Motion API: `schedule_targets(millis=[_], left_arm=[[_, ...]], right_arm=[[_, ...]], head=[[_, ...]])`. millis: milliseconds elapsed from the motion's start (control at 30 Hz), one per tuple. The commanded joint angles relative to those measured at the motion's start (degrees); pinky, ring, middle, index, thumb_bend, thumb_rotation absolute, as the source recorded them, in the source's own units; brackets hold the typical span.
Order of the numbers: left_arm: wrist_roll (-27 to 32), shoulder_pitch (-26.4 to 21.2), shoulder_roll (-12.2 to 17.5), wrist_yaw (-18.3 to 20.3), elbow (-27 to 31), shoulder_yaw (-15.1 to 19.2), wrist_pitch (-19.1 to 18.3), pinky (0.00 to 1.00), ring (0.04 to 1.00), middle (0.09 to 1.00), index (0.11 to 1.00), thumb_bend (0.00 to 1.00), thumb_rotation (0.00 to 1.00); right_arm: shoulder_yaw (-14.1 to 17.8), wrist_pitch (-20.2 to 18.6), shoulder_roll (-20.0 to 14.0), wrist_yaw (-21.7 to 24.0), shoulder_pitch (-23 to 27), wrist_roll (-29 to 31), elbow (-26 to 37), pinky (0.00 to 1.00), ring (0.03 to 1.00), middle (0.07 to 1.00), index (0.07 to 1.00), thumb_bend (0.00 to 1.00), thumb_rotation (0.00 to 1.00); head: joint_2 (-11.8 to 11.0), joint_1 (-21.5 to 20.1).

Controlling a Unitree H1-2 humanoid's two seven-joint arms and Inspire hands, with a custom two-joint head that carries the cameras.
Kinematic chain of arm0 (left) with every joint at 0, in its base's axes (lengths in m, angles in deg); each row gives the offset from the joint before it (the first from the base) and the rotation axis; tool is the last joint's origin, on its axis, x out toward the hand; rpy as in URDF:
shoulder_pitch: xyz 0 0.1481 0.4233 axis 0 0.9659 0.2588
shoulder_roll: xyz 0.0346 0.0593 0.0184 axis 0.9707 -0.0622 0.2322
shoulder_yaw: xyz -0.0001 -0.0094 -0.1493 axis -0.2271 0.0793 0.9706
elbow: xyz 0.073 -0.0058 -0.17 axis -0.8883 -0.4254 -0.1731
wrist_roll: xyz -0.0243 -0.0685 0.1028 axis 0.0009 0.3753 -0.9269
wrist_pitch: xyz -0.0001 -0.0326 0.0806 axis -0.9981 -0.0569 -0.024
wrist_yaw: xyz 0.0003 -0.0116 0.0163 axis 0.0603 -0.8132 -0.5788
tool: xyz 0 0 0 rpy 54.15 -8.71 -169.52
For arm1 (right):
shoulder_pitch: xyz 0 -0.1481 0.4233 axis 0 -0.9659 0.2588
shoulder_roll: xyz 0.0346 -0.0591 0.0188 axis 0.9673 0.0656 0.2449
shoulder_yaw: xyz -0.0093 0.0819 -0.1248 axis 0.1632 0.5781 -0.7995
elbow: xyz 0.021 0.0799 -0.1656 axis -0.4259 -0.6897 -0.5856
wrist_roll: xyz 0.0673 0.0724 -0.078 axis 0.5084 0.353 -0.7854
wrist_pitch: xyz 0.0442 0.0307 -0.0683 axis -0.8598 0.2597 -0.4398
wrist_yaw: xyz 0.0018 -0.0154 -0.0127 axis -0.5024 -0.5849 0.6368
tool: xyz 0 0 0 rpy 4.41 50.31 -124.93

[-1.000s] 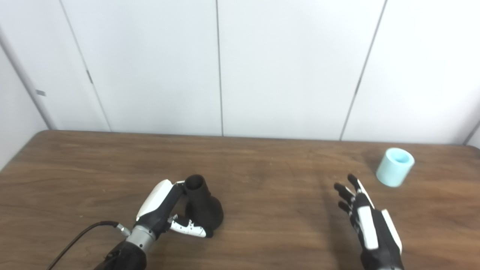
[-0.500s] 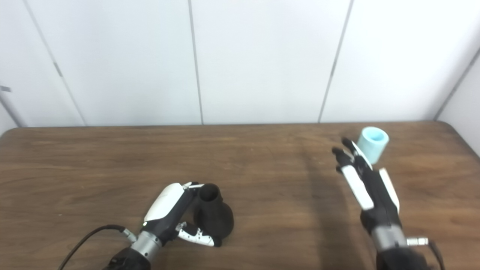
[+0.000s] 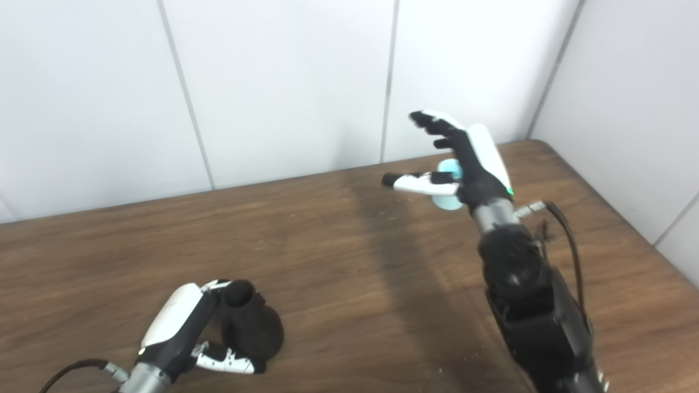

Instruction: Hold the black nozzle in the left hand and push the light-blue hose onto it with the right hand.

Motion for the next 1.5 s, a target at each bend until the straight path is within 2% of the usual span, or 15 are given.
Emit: schedule_targets(millis=[0, 67, 167, 300, 467, 567, 733, 833, 967, 1000, 1100, 1167, 1200, 1300, 1467], left_arm=[[0.07, 4.02, 1.52, 6.11, -2.73, -2.81, -0.80, 0.89, 0.633, 0.421, 0.501, 0.52, 0.00], [-0.19, 4.31, 1.59, 5.75, -2.77, -2.73, -0.29, 0.89, 0.629, 0.422, 0.500, 0.52, 0.00], [-0.21, 4.66, 1.59, 5.63, -2.71, -2.63, 0.02, 0.89, 0.625, 0.422, 0.499, 0.52, 0.00], [0.15, 5.20, 1.47, 5.66, -2.53, -2.51, 0.03, 0.89, 0.620, 0.421, 0.499, 0.52, 0.00], [0.32, 5.79, 1.68, 5.90, -1.71, -2.41, 0.14, 0.89, 0.620, 0.424, 0.498, 0.52, 0.00], [-0.06, 5.98, 1.64, 5.89, -1.08, -2.58, 0.11, 0.89, 0.620, 0.424, 0.498, 0.52, 0.00], [-0.33, 6.26, 1.54, 5.59, -1.17, -2.74, 0.76, 0.89, 0.617, 0.424, 0.498, 0.52, 0.00], [-0.39, 6.22, 1.31, 5.41, -1.99, -2.73, 1.33, 0.89, 0.616, 0.424, 0.498, 0.52, 0.00], [-0.46, 6.28, 1.16, 5.84, -1.38, -2.67, 0.99, 0.88, 0.614, 0.424, 0.499, 0.52, 0.00], [-0.52, 6.29, 1.14, 5.89, -1.28, -2.67, 0.87, 0.88, 0.614, 0.424, 0.499, 0.52, 0.00], [-0.58, 6.36, 1.07, 5.91, -1.23, -2.64, 0.70, 0.88, 0.614, 0.424, 0.498, 0.52, 0.00], [-0.56, 6.48, 1.04, 5.96, -1.06, -2.60, 0.53, 0.88, 0.614, 0.424, 0.498, 0.52, 0.00], [-0.50, 6.54, 1.02, 5.99, -0.97, -2.56, 0.49, 0.88, 0.615, 0.424, 0.499, 0.52, 0.00], [-0.46, 6.56, 0.99, 6.09, -0.82, -2.49, 0.36, 0.88, 0.616, 0.424, 0.498, 0.52, 0.00], [-0.39, 6.58, 1.03, 6.08, -0.91, -2.41, 0.48, 0.88, 0.617, 0.425, 0.498, 0.52, 0.00]], right_arm=[[-0.31, 0.09, -6.19, 1.95, 3.58, -6.31, -0.29, 0.89, 0.915, 0.849, 0.801, 0.75, 0.18], [-0.53, -0.38, -8.82, 3.47, 5.00, -7.90, -3.82, 0.91, 0.927, 0.856, 0.805, 0.77, 0.17], [-0.32, -0.11, -10.44, 4.51, 6.49, -8.22, -7.50, 0.91, 0.930, 0.859, 0.813, 0.80, 0.17], [-1.82, -0.19, -13.05, 7.87, 10.04, -9.83, -12.61, 0.92, 0.930, 0.868, 0.835, 0.83, 0.17], [-4.76, -0.61, -15.13, 16.42, 17.08, -11.52, -19.44, 0.93, 0.940, 0.898, 0.856, 0.88, 0.20], [-5.36, -0.63, -15.02, 19.56, 19.41, -12.39, -21.57, 0.91, 0.929, 0.903, 0.859, 0.90, 0.18], [-7.04, -0.64, -13.14, 22.22, 22.86, -14.39, -27.37, 0.78, 0.877, 0.895, 0.864, 0.92, 0.16], [-8.16, -0.65, -11.60, 23.68, 25.14, -15.95, -31.63, 0.66, 0.805, 0.875, 0.871, 0.93, 0.16], [-8.42, -0.66, -9.92, 25.55, 27.75, -17.79, -36.93, 0.58, 0.728, 0.854, 0.876, 0.92, 0.15], [-8.37, -0.66, -9.44, 25.99, 28.39, -18.29, -38.32, 0.57, 0.708, 0.825, 0.878, 0.92, 0.14], [-8.22, -0.65, -7.93, 26.83, 29.72, -19.96, -41.82, 0.66, 0.729, 0.791, 0.865, 0.91, 0.13], [-8.24, -0.64, -7.08, 26.98, 30.31, -20.87, -43.93, 0.83, 0.842, 0.830, 0.857, 0.91, 0.14], [-8.37, -0.65, -6.84, 27.17, 30.46, -21.12, -44.57, 0.87, 0.869, 0.844, 0.855, 0.92, 0.14], [-9.57, -0.64, -6.61, 26.96, 31.00, -20.83, -46.76, 0.78, 0.833, 0.845, 0.852, 0.92, 0.14], [-11.30, -0.52, -6.80, 26.17, 30.95, -19.10, -48.48, 0.73, 0.802, 0.830, 0.841, 0.93, 0.14]], head=[[0.06, -0.05], [-0.13, -0.59], [-0.31, -1.09], [-0.29, -1.79], [-0.02, -2.68], [0.11, -2.46], [0.15, -2.40], [0.36, -2.02], [0.58, -1.49], [0.58, -1.49], [0.51, -1.40], [0.60, -1.52], [0.63, -1.53], [0.70, -1.60], [0.74, -1.57]])
